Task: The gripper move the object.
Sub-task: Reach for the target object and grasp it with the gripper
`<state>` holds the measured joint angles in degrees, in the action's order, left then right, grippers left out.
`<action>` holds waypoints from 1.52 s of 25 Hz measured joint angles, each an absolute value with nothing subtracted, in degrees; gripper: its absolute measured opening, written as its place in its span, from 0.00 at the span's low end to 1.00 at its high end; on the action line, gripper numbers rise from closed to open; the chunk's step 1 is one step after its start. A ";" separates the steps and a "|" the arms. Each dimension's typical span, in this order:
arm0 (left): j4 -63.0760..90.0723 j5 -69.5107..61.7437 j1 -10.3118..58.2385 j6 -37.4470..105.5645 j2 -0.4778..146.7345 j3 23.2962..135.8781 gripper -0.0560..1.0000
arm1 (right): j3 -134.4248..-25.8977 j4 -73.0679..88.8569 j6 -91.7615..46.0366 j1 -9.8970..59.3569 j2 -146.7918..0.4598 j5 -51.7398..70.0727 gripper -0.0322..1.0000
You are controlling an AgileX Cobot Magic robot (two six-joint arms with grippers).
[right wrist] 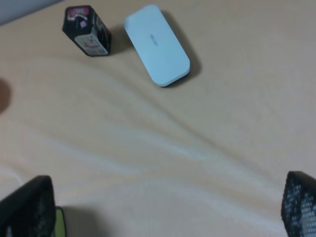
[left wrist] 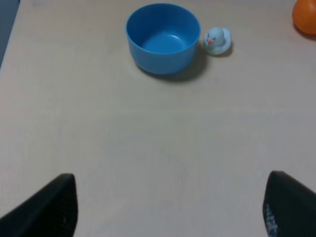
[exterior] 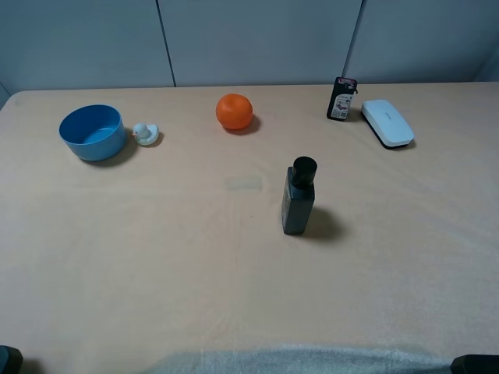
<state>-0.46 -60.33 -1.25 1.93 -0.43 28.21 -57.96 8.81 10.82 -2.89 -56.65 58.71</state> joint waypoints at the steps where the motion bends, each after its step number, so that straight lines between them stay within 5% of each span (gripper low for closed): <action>1: -0.46 -60.33 -1.25 1.93 -0.43 28.21 0.83 | -58.55 8.81 11.08 -2.89 -57.89 58.71 0.70; 6: -0.46 -60.33 -1.25 1.93 -0.43 28.21 0.83 | -59.27 8.57 12.14 0.00 -64.61 58.71 0.70; 25: -0.46 -60.33 -1.25 1.93 -0.43 28.21 0.83 | -59.50 2.05 32.74 29.14 -85.16 48.24 0.70; 38: -0.46 -60.33 -1.25 1.93 -0.43 28.21 0.83 | -59.67 2.52 39.33 38.22 -87.14 48.29 0.70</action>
